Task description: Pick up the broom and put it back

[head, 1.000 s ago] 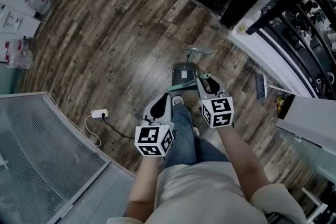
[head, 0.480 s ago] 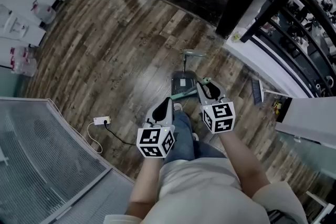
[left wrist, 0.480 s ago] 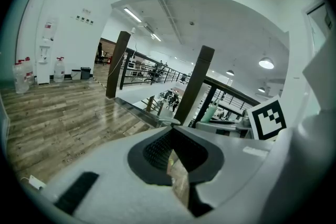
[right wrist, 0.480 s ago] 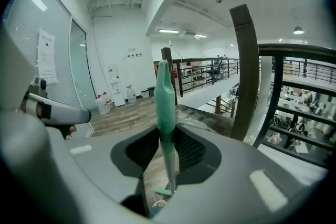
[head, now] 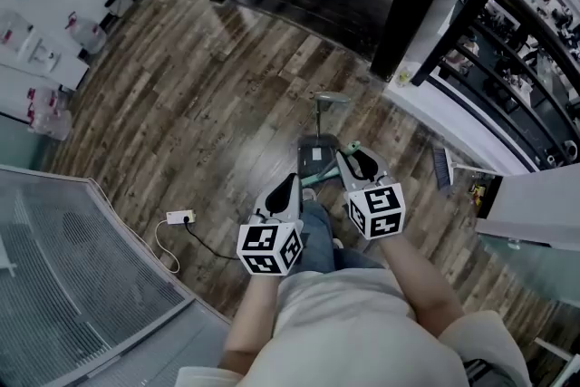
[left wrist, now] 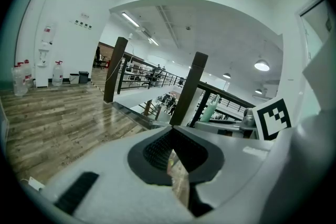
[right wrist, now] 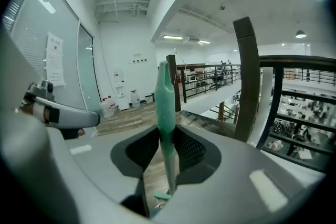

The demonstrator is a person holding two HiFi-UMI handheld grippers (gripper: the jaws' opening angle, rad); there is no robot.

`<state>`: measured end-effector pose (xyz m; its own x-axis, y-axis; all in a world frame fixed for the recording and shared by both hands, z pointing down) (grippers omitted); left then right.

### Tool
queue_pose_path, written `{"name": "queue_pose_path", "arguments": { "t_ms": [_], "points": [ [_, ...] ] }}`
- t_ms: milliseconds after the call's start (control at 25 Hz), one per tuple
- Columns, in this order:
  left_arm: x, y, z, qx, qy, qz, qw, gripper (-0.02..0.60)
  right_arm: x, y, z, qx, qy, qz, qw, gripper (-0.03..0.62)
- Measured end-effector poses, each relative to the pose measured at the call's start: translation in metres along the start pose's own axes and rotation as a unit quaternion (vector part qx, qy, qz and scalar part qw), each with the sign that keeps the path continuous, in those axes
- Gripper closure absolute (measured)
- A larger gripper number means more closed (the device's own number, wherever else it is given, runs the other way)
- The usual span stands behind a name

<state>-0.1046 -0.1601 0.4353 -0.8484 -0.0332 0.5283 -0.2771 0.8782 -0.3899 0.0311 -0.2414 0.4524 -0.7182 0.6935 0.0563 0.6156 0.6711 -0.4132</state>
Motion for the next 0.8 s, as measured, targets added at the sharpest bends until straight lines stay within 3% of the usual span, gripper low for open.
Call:
{"name": "queue_pose_path", "arguments": {
  "t_ms": [800],
  "points": [
    [-0.041, 0.059, -0.019, -0.017, -0.017, -0.004, 0.9997, 0.578, 0.035, 0.084, 0.02, -0.033, 0.023, 0.027, 0.999, 0.491]
  ]
}}
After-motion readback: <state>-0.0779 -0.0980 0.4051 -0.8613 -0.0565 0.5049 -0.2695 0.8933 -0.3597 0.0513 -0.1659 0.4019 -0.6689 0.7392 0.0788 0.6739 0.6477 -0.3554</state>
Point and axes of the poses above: the fingertips, and each gripper's own axes: y backward along the fingers, x to its left, z out of its top, the point moved 5 cm from there along y, backward along the fingers, and after that the axes turned 12 degrees about y, right-handed, at the moved point
